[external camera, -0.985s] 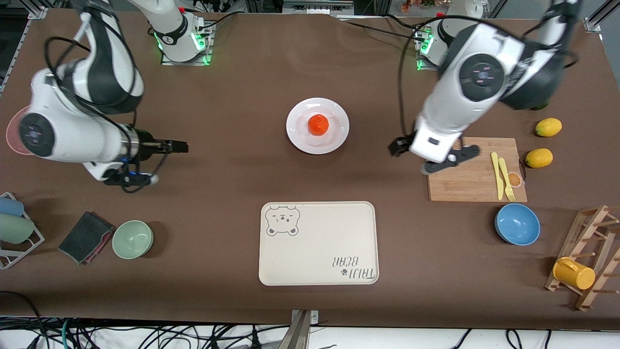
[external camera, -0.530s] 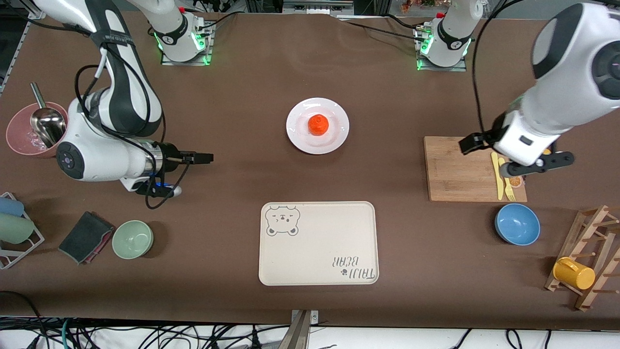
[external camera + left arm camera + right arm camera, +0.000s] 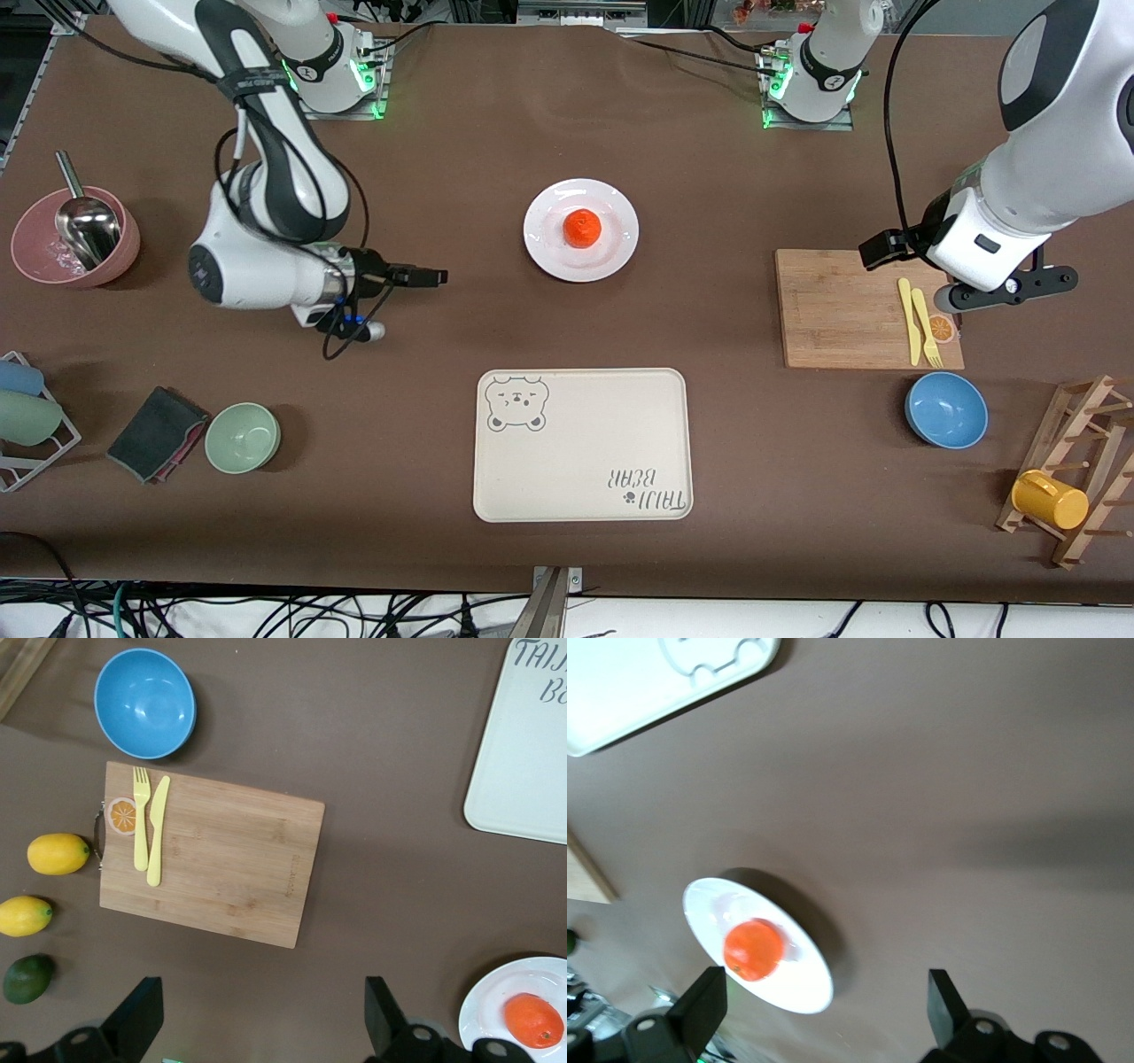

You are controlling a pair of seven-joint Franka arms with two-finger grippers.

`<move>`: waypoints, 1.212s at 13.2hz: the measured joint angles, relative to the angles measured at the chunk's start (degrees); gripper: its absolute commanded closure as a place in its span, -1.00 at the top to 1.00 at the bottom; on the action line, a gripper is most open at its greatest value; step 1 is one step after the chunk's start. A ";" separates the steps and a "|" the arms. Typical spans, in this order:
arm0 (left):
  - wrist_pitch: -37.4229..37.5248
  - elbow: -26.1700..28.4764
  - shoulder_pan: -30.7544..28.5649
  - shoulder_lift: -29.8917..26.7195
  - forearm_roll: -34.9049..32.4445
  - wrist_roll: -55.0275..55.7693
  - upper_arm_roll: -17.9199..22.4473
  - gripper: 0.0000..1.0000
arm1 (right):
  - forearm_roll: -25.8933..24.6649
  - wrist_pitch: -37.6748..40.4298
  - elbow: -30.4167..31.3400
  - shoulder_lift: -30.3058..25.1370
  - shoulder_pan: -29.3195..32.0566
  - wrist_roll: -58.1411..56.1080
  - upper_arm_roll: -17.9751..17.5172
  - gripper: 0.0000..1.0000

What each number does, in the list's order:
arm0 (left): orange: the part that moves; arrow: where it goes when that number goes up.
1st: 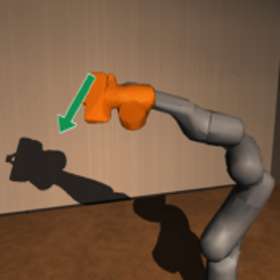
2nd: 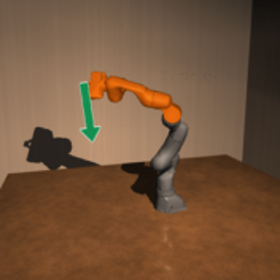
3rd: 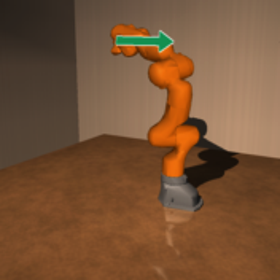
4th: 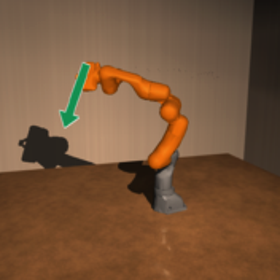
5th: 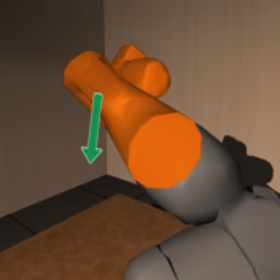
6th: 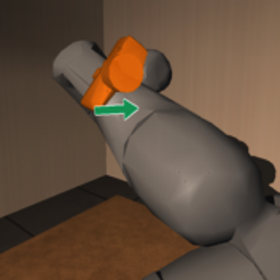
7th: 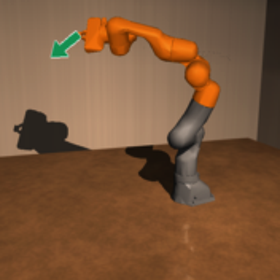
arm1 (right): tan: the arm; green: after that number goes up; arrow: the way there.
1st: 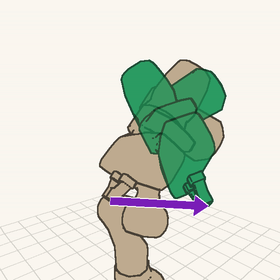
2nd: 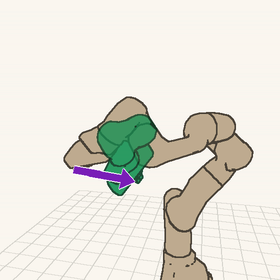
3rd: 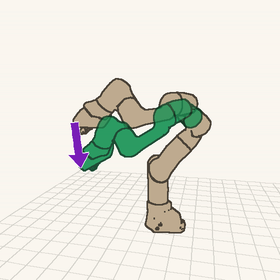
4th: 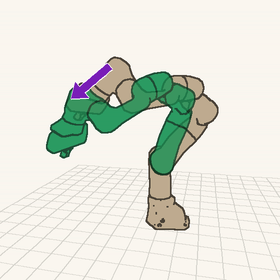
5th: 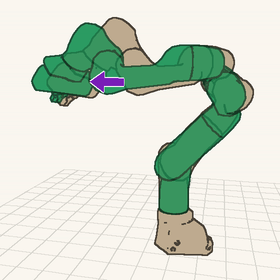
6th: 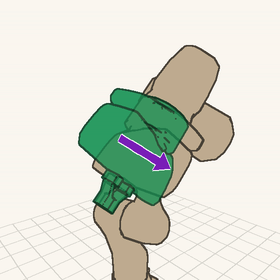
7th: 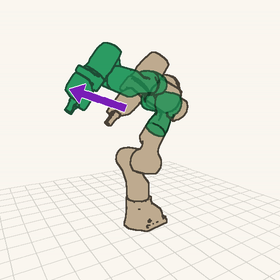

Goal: Place orange and plate with both arms
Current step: 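Raise the left gripper away while the right gripper reaches the plate rim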

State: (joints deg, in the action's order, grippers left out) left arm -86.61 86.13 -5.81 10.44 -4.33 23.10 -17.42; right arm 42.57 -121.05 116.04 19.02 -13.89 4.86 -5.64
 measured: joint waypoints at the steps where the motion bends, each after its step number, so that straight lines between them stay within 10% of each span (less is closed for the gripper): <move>1: 0.12 0.00 5.64 -0.76 1.55 -1.70 6.80 0.99 | 3.86 -4.65 4.54 -1.70 -0.07 -2.87 -2.00 1.00; 4: 0.23 0.03 10.70 -2.72 3.71 -8.77 15.15 0.99 | 16.61 -14.64 13.33 -3.62 -0.25 -12.14 -7.23 1.00; 16: -2.32 2.01 10.35 -3.58 4.85 -9.98 16.01 1.00 | 45.12 -25.94 13.69 7.46 -1.95 -34.36 -16.34 0.69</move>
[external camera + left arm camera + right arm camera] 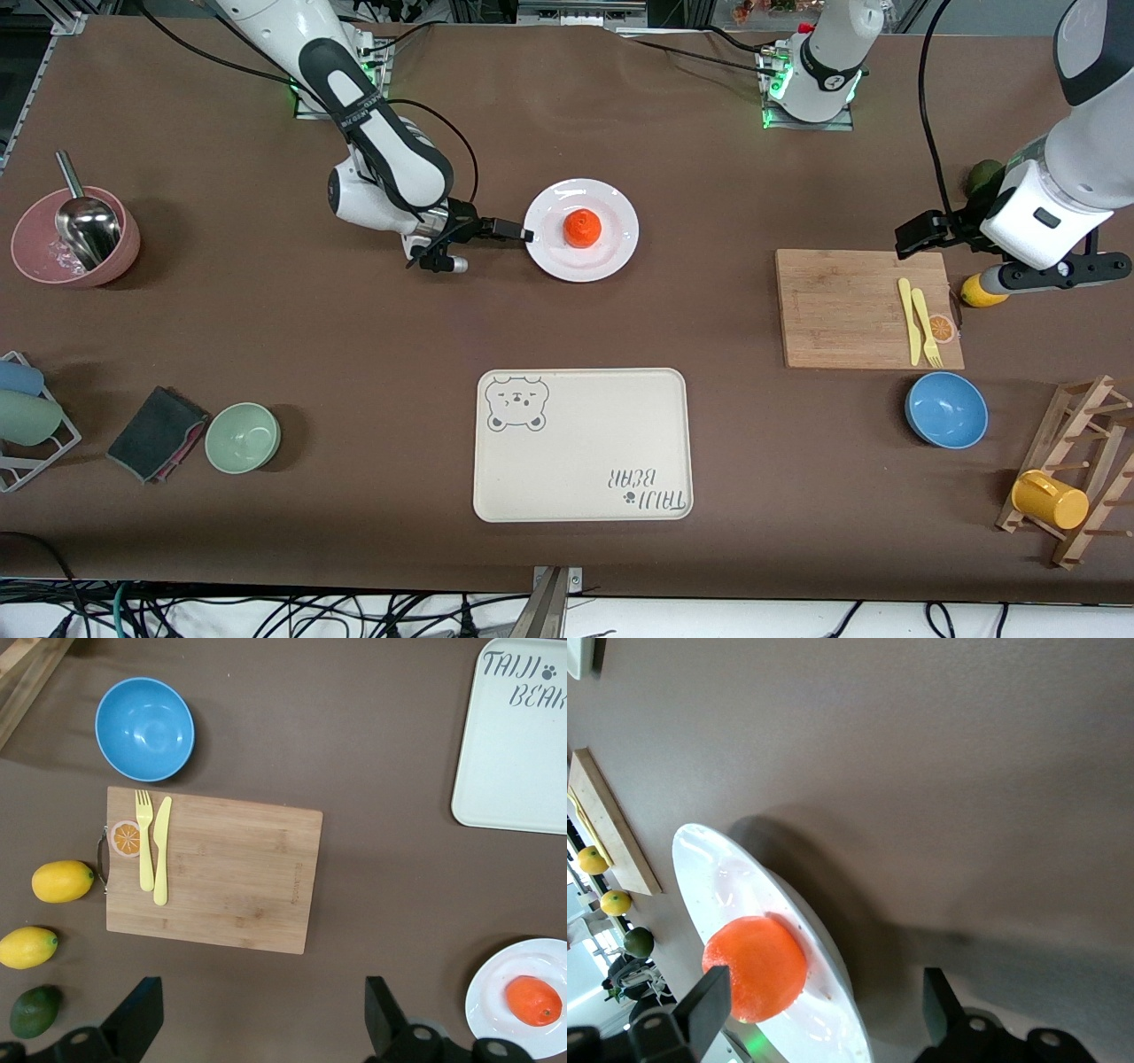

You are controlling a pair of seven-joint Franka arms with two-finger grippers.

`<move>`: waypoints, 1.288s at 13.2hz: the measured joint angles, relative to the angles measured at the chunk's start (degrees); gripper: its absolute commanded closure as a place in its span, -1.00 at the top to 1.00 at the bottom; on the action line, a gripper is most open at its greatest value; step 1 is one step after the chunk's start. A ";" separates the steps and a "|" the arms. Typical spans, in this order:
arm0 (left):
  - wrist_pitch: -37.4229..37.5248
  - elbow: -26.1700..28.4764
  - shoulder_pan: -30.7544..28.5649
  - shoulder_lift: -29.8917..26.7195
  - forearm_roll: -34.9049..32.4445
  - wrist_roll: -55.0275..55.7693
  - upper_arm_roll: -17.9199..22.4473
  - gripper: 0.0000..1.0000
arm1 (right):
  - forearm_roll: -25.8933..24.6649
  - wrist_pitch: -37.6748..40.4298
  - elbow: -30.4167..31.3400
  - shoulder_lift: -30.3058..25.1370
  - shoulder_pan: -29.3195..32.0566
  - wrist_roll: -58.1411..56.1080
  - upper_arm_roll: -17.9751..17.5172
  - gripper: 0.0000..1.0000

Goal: Place orange and plate with both arms
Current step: 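Raise the left gripper away while the right gripper reaches the plate rim, then grasp the white plate rim with the right gripper and lift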

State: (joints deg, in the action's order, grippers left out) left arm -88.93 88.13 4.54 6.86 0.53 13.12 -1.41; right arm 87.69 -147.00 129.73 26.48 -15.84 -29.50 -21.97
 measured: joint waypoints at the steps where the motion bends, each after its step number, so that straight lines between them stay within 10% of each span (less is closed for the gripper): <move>1: -0.10 -0.08 -0.01 -0.05 0.00 0.00 0.01 1.00 | 0.36 -0.25 -0.53 0.21 -0.25 -0.02 0.00 0.62; 10: 1.67 -0.90 -0.45 0.06 -0.03 -0.16 -0.81 1.00 | 0.97 -4.87 -3.08 3.13 -3.30 -8.47 -0.03 -1.00; 17: 2.55 -0.19 0.70 2.06 -0.04 -0.31 -1.99 1.00 | 1.01 -6.97 -4.67 2.97 -3.82 -15.32 -0.12 -1.00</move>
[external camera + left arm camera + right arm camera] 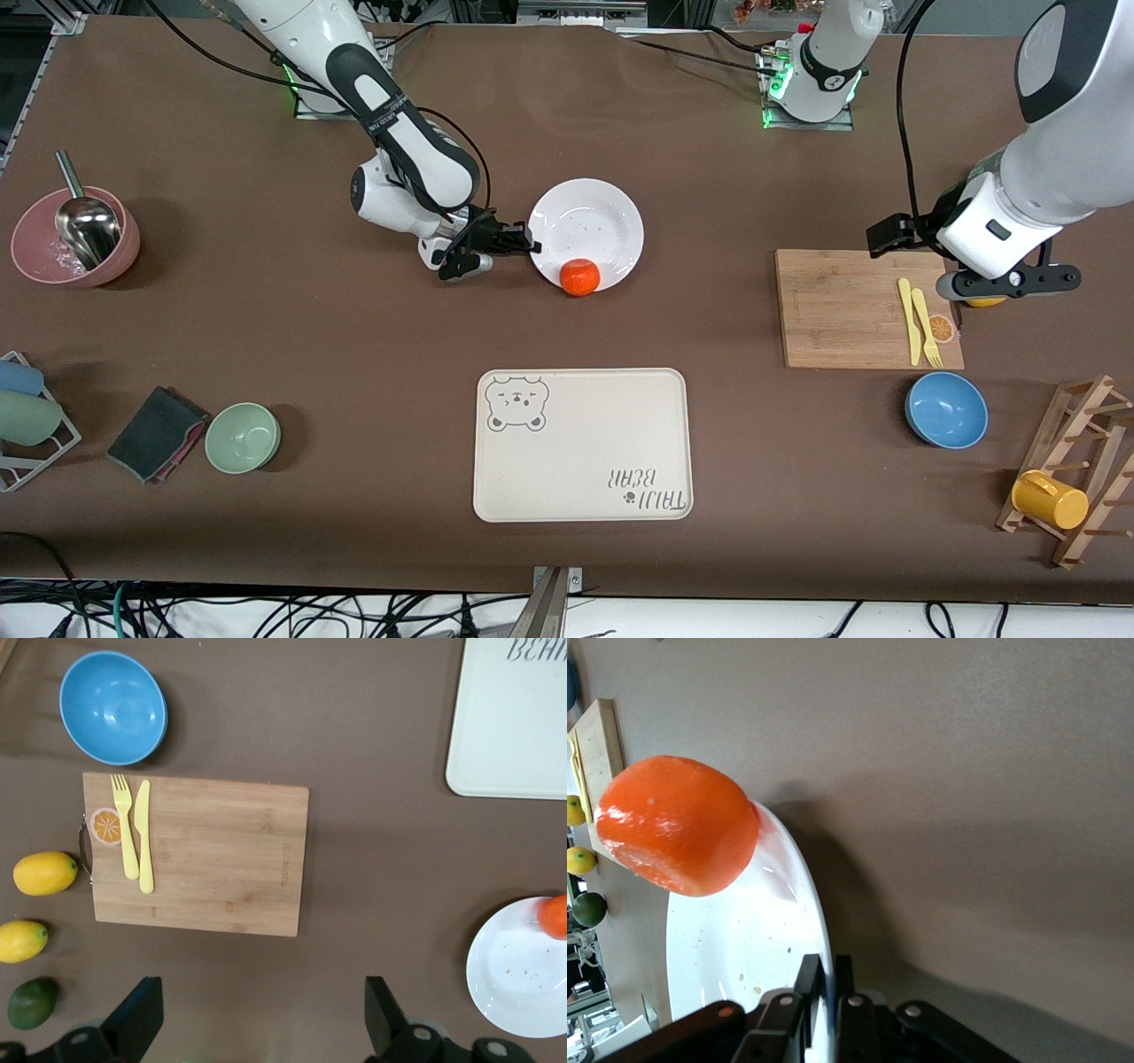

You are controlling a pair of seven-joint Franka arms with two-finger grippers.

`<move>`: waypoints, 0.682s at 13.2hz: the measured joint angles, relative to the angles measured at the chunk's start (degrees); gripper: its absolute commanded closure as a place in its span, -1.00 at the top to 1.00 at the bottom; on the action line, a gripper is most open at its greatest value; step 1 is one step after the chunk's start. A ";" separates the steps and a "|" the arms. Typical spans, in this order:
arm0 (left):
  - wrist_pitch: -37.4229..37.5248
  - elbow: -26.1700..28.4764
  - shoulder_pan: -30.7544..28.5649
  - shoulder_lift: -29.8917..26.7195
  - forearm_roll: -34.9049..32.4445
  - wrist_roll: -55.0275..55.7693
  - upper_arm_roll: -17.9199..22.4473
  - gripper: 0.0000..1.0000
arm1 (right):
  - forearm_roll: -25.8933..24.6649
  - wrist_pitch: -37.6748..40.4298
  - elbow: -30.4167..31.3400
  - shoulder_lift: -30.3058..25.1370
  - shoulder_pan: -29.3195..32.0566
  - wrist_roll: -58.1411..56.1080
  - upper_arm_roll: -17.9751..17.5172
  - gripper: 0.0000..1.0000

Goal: Place orange and plate with both arms
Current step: 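Grasp the white plate rim with the right gripper and lift, then carry the plate with the right gripper onto the TAIJI BEAR tray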

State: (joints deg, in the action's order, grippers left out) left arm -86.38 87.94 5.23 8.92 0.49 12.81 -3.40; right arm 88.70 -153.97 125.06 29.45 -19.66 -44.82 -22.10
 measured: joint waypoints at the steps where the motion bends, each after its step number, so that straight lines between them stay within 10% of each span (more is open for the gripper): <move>1: 0.04 0.17 0.02 0.00 0.00 -0.04 -0.37 1.00 | 0.00 -0.45 -0.23 0.01 0.01 -1.08 0.00 -1.00; 9: -2.76 -0.03 -1.70 0.05 0.00 -0.02 -1.26 1.00 | 0.06 -2.25 -6.32 0.14 2.80 -2.67 0.67 -1.00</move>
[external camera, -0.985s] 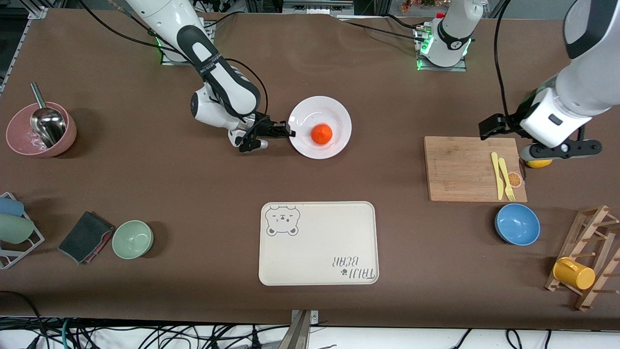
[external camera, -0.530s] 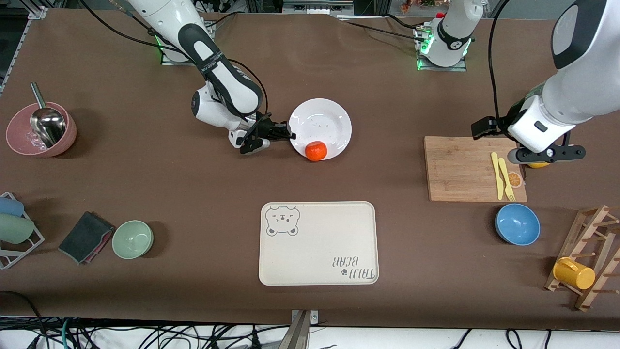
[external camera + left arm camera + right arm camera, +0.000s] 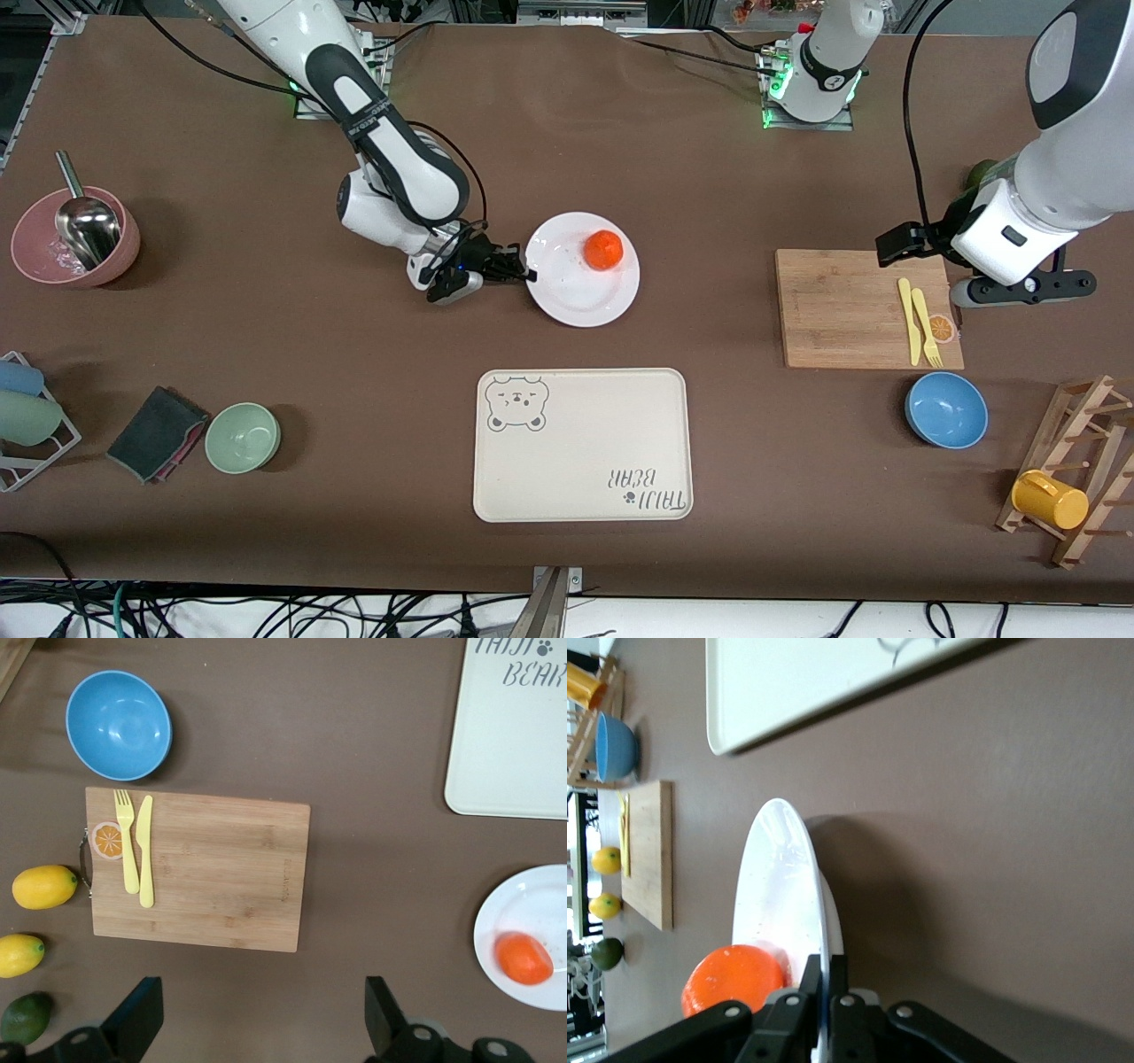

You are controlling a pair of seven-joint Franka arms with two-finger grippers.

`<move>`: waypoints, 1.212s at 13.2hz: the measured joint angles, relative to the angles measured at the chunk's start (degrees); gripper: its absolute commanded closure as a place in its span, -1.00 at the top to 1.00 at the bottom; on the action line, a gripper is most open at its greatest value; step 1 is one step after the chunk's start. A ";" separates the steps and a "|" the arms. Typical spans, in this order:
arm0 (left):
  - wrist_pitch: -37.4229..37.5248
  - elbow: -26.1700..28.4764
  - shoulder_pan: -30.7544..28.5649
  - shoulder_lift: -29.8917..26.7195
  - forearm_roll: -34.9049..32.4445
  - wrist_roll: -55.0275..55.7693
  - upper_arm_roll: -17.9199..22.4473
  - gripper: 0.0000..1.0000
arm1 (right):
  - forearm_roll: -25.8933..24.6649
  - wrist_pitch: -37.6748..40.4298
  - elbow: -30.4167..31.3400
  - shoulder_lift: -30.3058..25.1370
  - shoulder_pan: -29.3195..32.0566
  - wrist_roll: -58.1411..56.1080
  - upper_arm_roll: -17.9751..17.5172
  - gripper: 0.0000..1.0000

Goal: Place orange and plate with both arms
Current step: 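Carry the plate with the right gripper onto the TAIJI BEAR tray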

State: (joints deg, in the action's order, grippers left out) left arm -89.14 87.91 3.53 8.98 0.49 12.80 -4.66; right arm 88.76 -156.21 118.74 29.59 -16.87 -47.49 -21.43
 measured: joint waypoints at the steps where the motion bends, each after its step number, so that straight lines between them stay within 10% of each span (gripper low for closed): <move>1: -0.19 -0.02 0.16 0.00 0.00 0.05 -0.54 1.00 | 0.01 0.00 -0.78 0.06 0.60 0.84 0.02 -1.00; 8: -0.31 -0.85 -0.28 -1.54 0.00 0.01 -0.79 1.00 | 0.04 -0.31 -9.13 2.51 1.18 7.81 1.29 -1.00; 16: -0.61 -3.13 0.26 -1.64 0.00 0.07 -2.78 1.00 | -2.09 -1.91 -36.05 23.14 1.47 7.94 3.29 -1.00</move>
State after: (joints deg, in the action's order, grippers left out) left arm -89.75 84.78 3.79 7.33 0.49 12.87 -7.44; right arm 86.67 -158.12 82.68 52.73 -15.39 -39.55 -18.14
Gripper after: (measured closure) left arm 0.000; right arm 0.947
